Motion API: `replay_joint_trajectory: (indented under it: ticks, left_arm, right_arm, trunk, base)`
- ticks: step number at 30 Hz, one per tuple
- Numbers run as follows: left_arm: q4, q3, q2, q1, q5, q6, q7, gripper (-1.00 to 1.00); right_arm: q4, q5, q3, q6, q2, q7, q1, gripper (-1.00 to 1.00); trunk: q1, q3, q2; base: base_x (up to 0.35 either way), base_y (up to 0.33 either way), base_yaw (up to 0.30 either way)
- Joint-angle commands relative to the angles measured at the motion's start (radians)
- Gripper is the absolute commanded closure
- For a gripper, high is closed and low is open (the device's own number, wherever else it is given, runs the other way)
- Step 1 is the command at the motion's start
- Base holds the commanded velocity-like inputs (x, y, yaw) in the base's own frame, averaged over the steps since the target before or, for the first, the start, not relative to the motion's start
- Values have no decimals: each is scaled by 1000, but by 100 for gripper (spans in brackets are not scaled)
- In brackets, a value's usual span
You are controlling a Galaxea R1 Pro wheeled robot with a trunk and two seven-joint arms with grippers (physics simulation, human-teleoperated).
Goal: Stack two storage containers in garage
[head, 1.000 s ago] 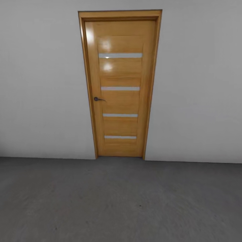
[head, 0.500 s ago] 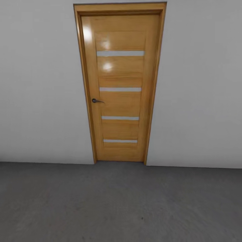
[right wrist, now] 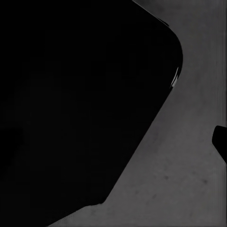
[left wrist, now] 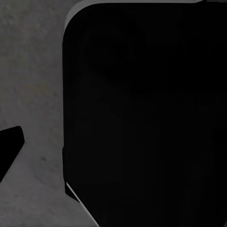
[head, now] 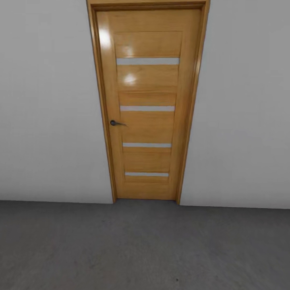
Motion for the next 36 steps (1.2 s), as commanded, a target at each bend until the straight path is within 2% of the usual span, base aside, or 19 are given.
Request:
replay_joint_trajectory:
  ticks: [1, 14, 36]
  left_arm:
    - [0, 0, 0, 0, 6, -1, 0, -100]
    - [0, 0, 0, 0, 6, -1, 0, -100]
    - [0, 0, 0, 0, 6, -1, 0, -100]
  right_arm:
    - [0, -4, 4, -3, 0, 0, 0, -100]
    - [0, -3, 4, -4, -2, 0, 0, -100]
    - [0, -4, 4, -4, -2, 0, 0, -100]
  trunk:
    - [1, -1, 0]
    - [1, -1, 0]
    - [1, -1, 0]
  base:
    - [323, 112, 0]
    - [323, 101, -29]
    - [323, 5, -24]
